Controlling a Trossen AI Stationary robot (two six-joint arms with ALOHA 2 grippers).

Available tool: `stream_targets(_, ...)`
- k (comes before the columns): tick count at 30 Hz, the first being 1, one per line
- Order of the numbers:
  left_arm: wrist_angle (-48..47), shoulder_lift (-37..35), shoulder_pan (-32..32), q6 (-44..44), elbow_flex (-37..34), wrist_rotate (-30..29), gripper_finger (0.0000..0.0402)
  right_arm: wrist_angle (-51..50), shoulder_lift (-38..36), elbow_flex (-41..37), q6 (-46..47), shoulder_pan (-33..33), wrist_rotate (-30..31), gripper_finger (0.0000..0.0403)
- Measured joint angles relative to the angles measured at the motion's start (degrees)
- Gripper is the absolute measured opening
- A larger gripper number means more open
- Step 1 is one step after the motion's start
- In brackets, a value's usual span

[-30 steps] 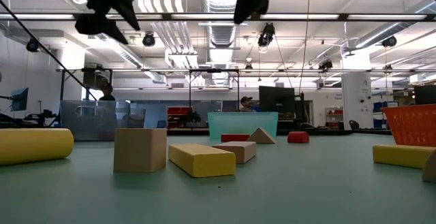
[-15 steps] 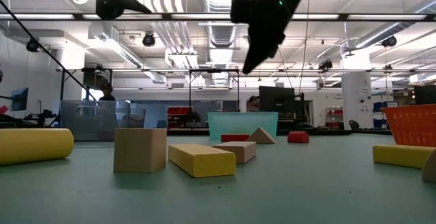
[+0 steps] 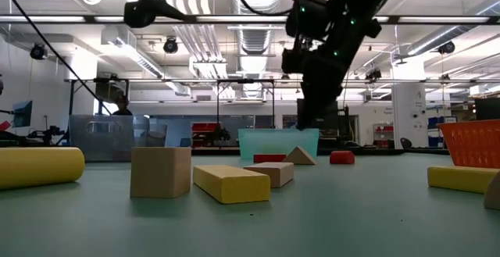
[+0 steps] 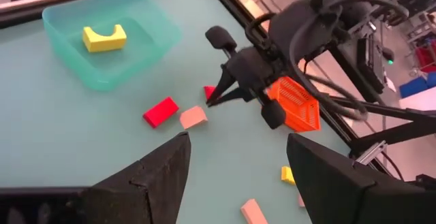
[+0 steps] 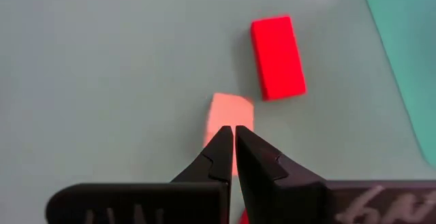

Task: Sort & place blocks by color
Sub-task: Put the light brown block into the orange bin

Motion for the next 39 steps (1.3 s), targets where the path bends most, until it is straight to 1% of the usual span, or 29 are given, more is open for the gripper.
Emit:
stream_targets(3, 0.00, 0.77, -0.01, -0.03, 0.00, 0.00, 0.0228, -0.08, 0.00, -1.32, 2.23, -1.85, -0.54, 0.0012)
stream_targets(6, 0.01, 1.60, 0.00, -0.03, 0.00, 0.00, 0.0228, -0.07, 0.00, -2.39, 3.82, -3.25, -2.73, 0.0033)
stream_targets(10, 0.14, 2.41, 0.02, -0.10, 0.00, 0.00, 0.0228, 0.13, 0.00, -2.70, 3.65, -3.43, -4.97, 0.0081)
stream_targets(18, 0.16, 3.45, 0.04, -0.08, 0.00, 0.00, 0.0228, 3.21, 0.00, -3.28, 0.88, -2.93, -5.02, 0.0195)
stream_targets(21, 0.35, 3.60, 0.04, -0.06, 0.00, 0.00, 0.0228, 4.58, 0.04, -4.04, 1.02, -2.93, -5.00, 0.0227)
stream_targets(24, 0.66, 3.65, 0.04, 0.03, 0.00, -0.01, 0.0228, 5.56, 0.04, -5.07, 1.49, -2.95, -4.98, 0.0249)
stream_targets(30, 1.41, 3.76, 0.04, 0.08, 0.00, -0.49, 0.0228, 8.72, 0.07, -6.68, 2.37, -2.93, -4.98, 0.0271)
stream_targets(39, 1.33, 3.78, 0.04, 0.10, 0.00, -1.31, 0.0228, 15.72, 0.07, -9.36, 3.59, -2.93, -2.85, 0.0259)
